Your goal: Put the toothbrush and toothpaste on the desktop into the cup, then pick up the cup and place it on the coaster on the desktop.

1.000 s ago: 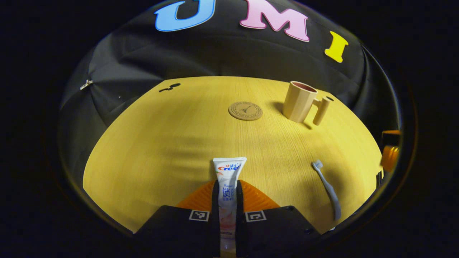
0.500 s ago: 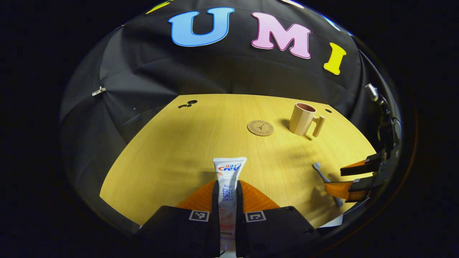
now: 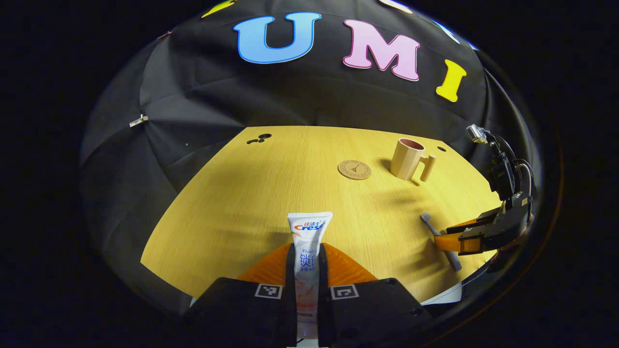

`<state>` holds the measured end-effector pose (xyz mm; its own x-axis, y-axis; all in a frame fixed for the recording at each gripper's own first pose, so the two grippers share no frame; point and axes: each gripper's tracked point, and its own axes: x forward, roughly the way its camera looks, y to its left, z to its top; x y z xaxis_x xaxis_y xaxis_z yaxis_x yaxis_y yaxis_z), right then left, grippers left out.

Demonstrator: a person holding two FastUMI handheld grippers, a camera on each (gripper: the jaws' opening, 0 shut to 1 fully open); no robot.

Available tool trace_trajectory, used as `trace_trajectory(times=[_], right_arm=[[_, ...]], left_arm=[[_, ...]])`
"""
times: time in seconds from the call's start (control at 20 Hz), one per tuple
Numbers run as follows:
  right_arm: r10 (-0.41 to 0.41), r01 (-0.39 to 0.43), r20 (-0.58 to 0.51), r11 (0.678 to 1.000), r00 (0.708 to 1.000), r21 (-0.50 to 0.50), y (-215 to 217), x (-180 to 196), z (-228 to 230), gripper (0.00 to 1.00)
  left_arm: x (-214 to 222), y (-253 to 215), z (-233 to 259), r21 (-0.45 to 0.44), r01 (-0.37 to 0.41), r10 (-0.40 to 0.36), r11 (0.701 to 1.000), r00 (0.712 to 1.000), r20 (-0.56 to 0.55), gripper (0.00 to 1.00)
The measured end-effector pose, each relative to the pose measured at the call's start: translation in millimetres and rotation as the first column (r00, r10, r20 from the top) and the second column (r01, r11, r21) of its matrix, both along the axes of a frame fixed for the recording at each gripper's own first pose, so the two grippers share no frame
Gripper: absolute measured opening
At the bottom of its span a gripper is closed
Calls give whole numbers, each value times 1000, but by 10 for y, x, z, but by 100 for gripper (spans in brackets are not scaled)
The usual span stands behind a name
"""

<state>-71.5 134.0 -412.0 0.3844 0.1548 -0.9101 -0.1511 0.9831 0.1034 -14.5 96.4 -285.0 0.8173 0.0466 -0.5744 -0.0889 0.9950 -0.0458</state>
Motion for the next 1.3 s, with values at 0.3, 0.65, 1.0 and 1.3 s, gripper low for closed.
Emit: trace_trajectory(times=[0.3,0.65,1.0,1.3], right_arm=[[29,-29,18,1000,999,-1,72,7,-6,12],[-50,29,105,981,993,191,164,61,208,6],[-138,-14,380,928,915,371,44,586,1289,6],[-206,-53,512,894,834,445,-306,887,1976,6]], left_arm=[[-98,49,39,6,-19,19,1000,1000,1,22],[-89,-48,257,-17,-32,32,999,999,38,22],[290,-425,825,-51,9,0,999,983,184,22],[825,-950,1551,-133,80,-25,988,928,371,22]])
